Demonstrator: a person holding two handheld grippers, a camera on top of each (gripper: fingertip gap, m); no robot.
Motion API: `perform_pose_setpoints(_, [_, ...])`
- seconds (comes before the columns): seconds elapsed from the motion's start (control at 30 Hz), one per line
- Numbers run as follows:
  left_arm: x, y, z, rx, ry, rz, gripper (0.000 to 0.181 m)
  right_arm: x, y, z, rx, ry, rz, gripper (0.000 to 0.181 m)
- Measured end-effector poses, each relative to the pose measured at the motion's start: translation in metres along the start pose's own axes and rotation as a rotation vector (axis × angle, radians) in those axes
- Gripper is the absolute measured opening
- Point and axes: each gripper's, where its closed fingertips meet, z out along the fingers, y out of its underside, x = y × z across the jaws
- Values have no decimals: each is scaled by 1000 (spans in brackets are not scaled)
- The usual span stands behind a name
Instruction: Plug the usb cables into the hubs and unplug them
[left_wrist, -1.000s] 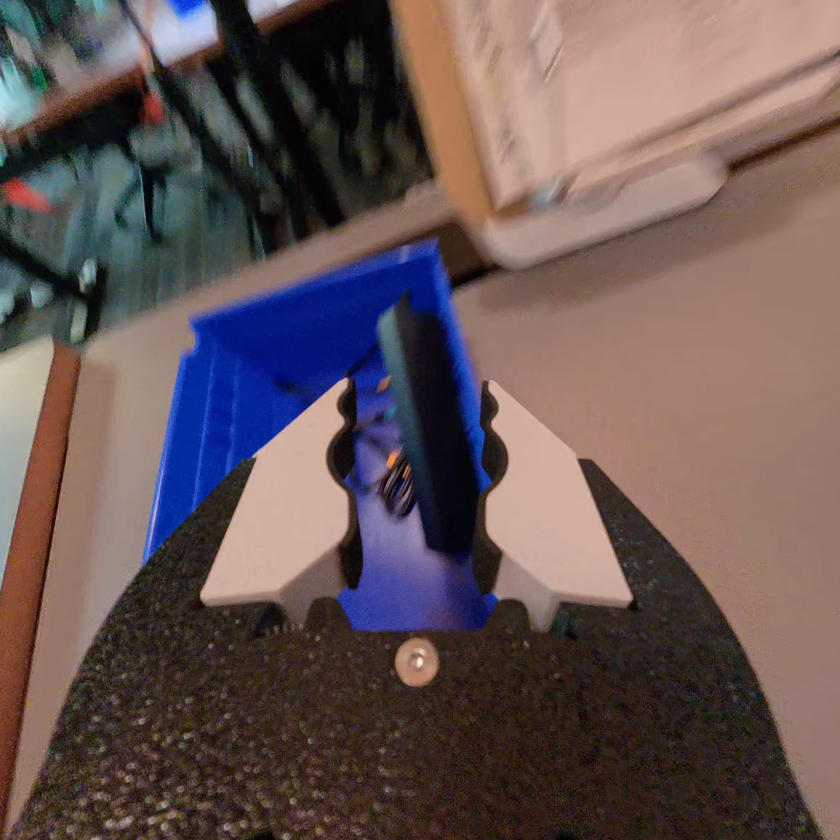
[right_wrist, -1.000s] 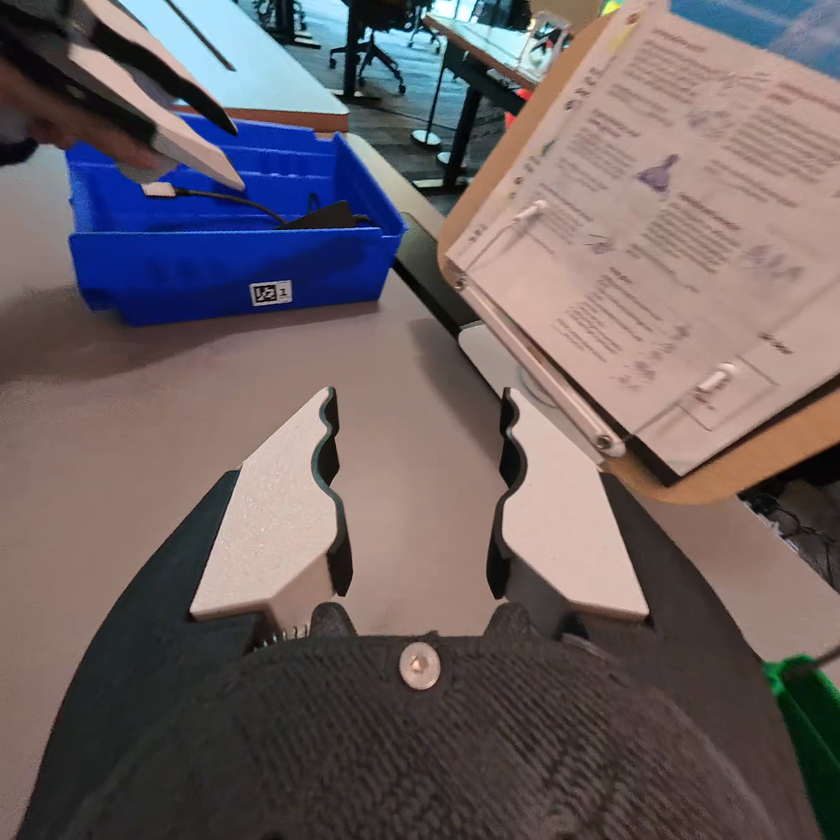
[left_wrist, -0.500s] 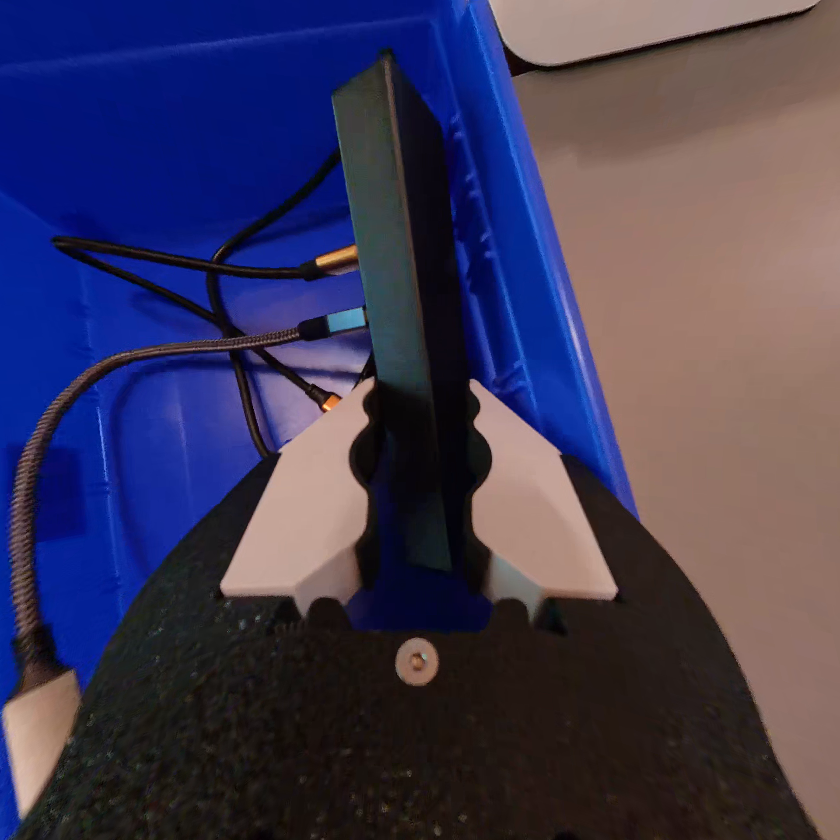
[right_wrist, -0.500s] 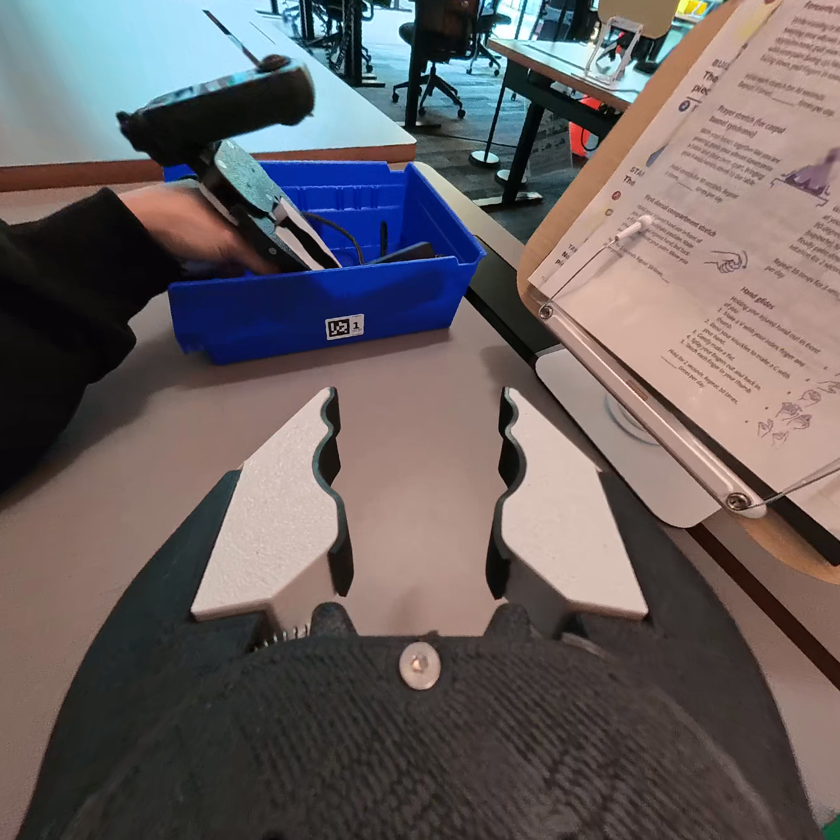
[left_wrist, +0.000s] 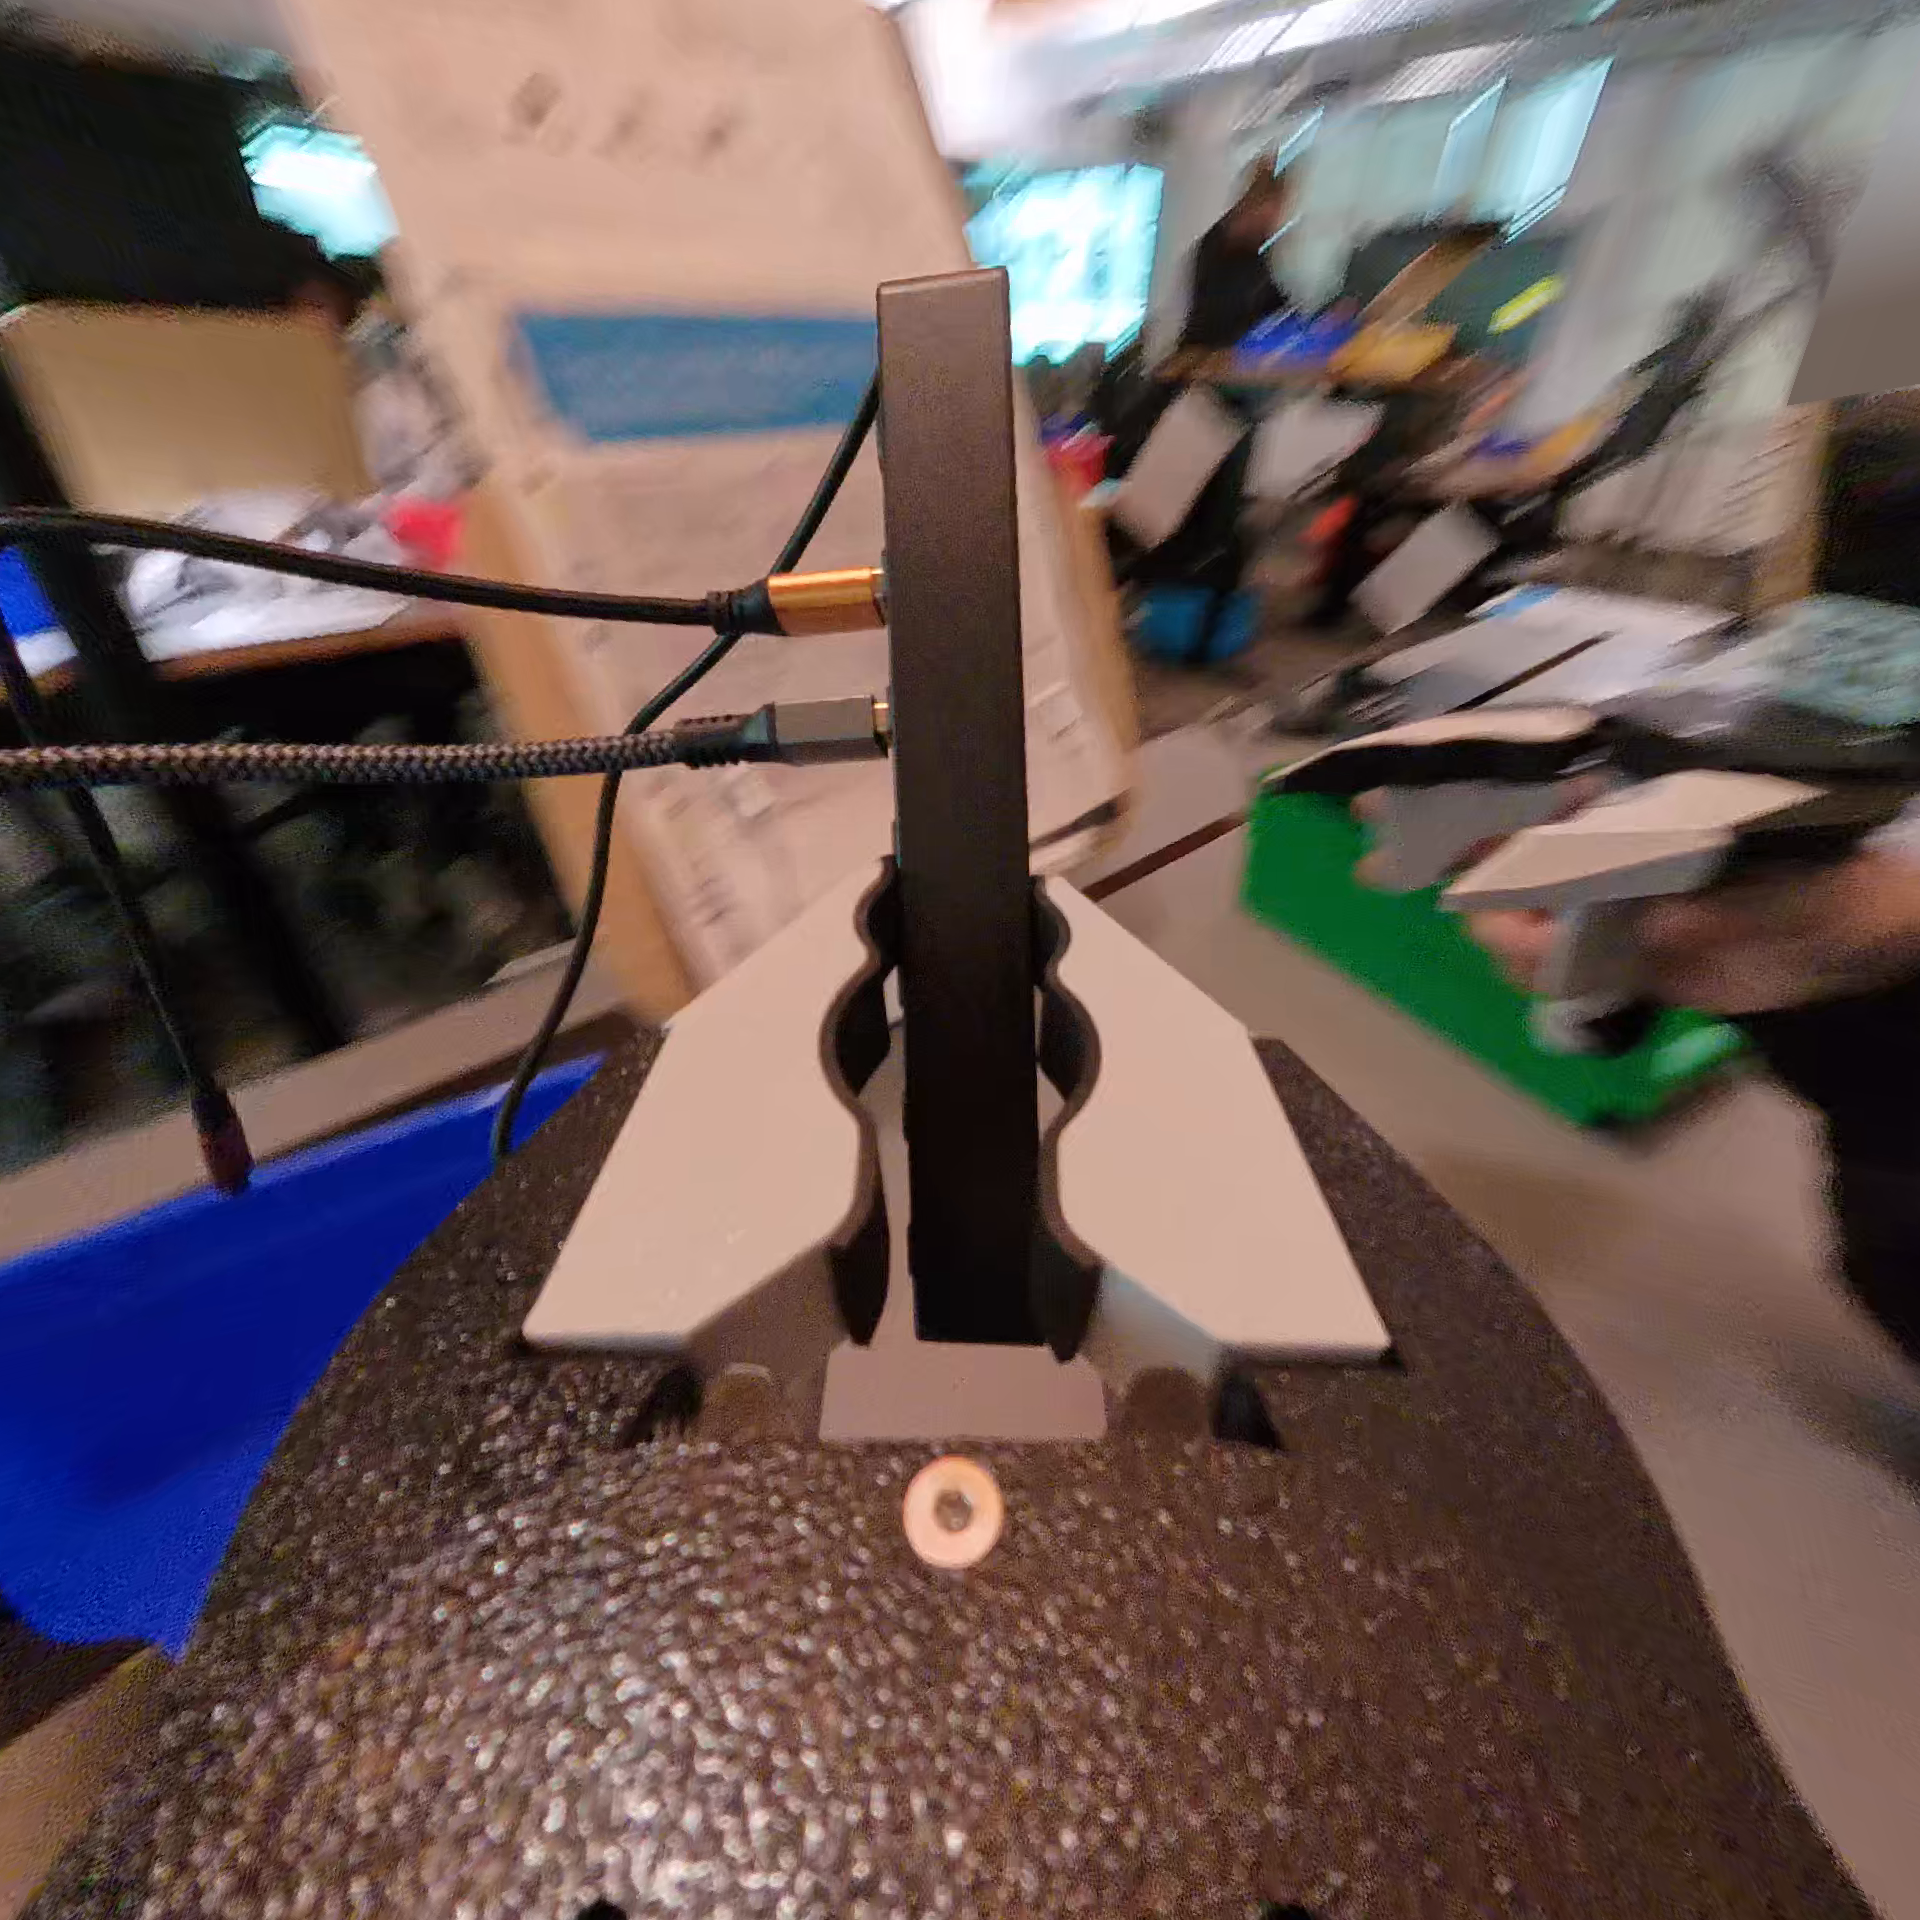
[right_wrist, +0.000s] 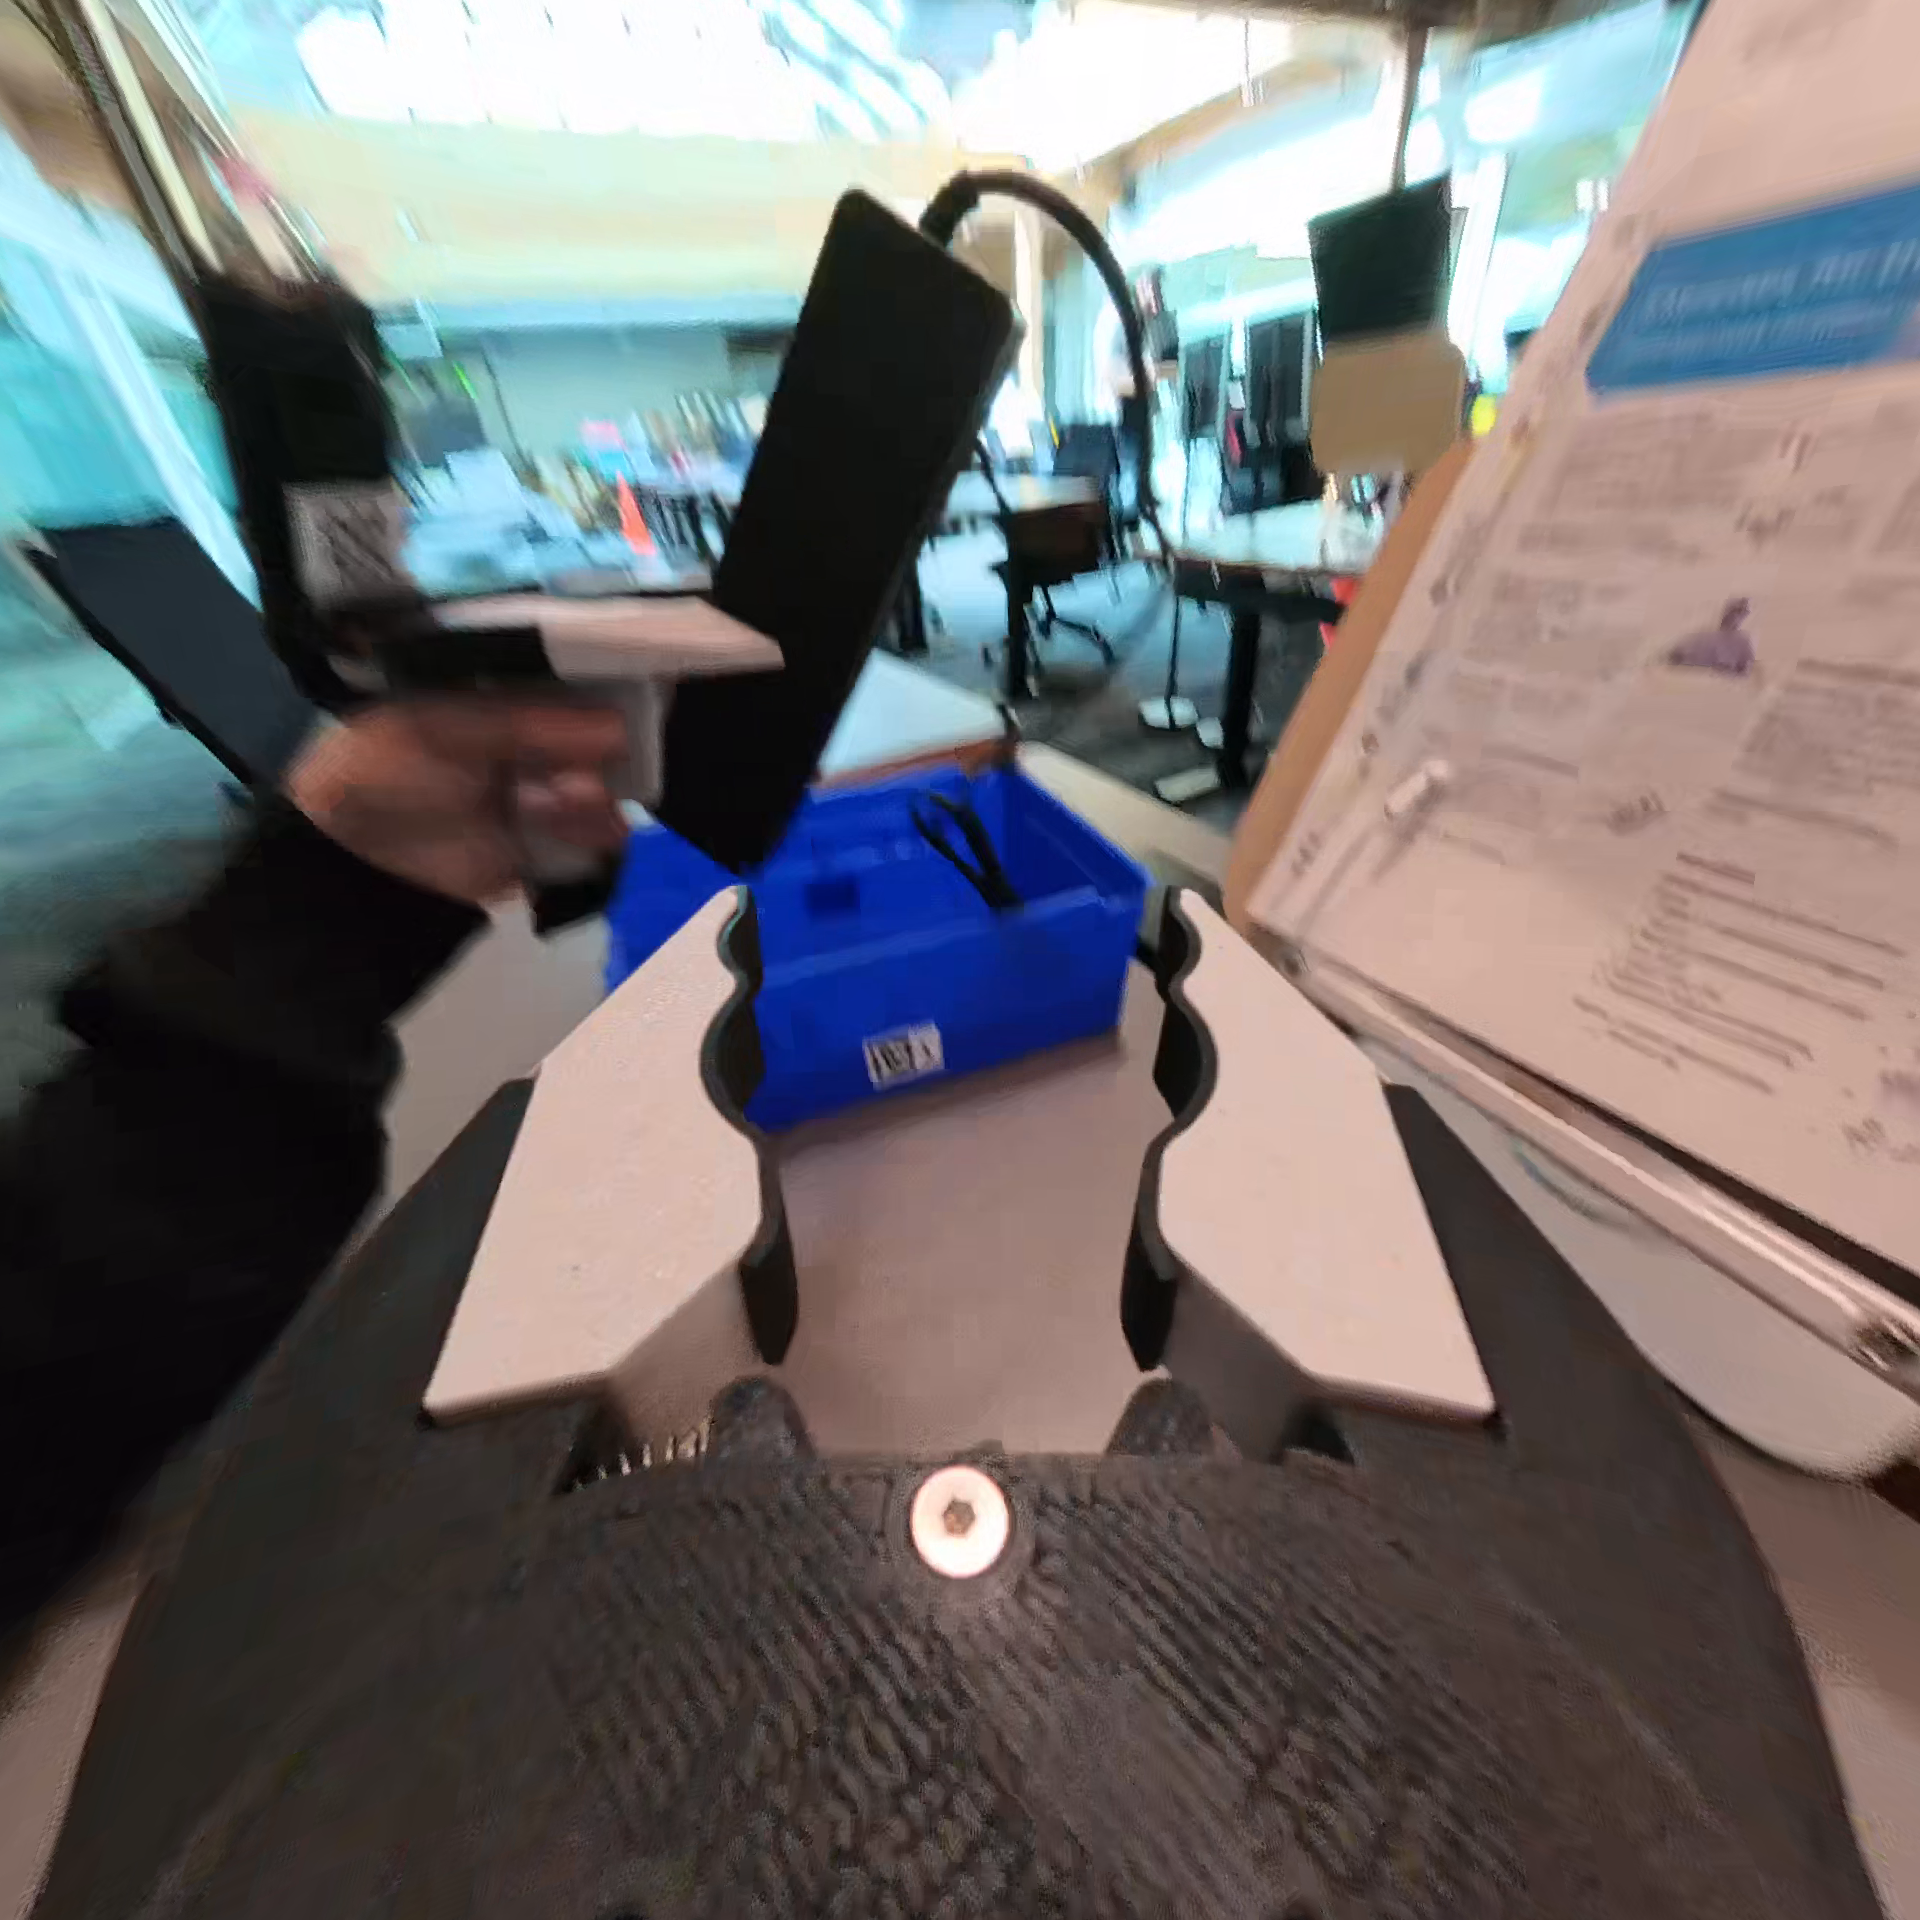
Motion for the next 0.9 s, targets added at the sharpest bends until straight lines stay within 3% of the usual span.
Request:
perform_pose_setpoints(0.03, [19,-14,3,75,89,-10,21,-9,-14,-3,71,-32,9,76])
perform_pose_setpoints(0.17, [85,-57,4,340,409,-79,21,-44,-56,-18,234,-147,-4,73])
perform_pose_setpoints(0.3, [133,-94,-17,613,683,-161,21,-56,-78,-35,291,-156,-24,66])
perform_pose_setpoints(0.43, [146,-72,10,476,703,-175,21,-54,-81,-42,278,-110,-64,61])
perform_pose_setpoints(0.53, [160,-49,26,375,742,-89,21,-39,-72,-38,228,-29,-103,63])
perform_pose_setpoints(0.6, [172,-34,33,307,771,-21,21,-39,-66,-36,210,-53,-110,57])
perform_pose_setpoints(0.63, [176,-29,37,287,772,-4,21,-41,-65,-35,209,-80,-113,48])
perform_pose_setpoints(0.73, [173,-21,45,274,748,1,21,-31,-56,-32,153,-57,-151,46])
perform_pose_setpoints(0.9, [138,-18,66,256,461,28,46,17,-40,-29,3,324,-440,46])
